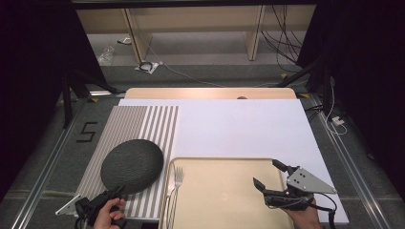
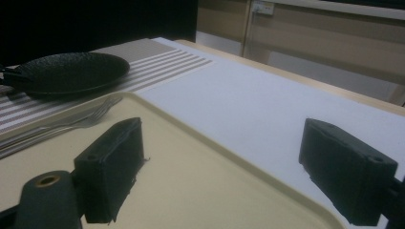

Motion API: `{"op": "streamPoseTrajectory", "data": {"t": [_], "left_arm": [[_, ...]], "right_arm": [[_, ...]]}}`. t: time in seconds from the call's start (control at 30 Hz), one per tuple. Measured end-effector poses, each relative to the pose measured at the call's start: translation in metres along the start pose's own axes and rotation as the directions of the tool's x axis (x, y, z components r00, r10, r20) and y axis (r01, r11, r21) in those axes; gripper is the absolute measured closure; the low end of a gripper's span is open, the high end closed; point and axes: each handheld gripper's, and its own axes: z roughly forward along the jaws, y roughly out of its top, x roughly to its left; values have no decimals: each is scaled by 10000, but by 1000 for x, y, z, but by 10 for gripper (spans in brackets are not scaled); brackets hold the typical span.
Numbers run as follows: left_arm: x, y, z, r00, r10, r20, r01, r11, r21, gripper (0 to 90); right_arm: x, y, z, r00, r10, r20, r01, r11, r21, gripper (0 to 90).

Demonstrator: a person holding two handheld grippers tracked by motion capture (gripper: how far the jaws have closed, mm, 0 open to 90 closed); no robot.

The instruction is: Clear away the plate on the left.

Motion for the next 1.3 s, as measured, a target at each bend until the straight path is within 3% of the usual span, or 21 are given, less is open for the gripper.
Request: {"op": "streamPoseTrajectory", "data": {"t": [0.57,0.87,1.3], "left_arm": [[-2,0,-2,9998,-7,177,8,10000,-3,843],[-7,-1,-5,9975,66,702,-72,9999,85,843],[-11,-10,-6,9945,135,1042,-207,9975,681,834]], "right_arm": [[0,0,-1,10000,-28,-17,28,10000,-7,162],[0,0,0,10000,-17,-25,17,10000,-23,162],[-1,0,-1,10000,41,-14,-41,10000,-37,162]]}}
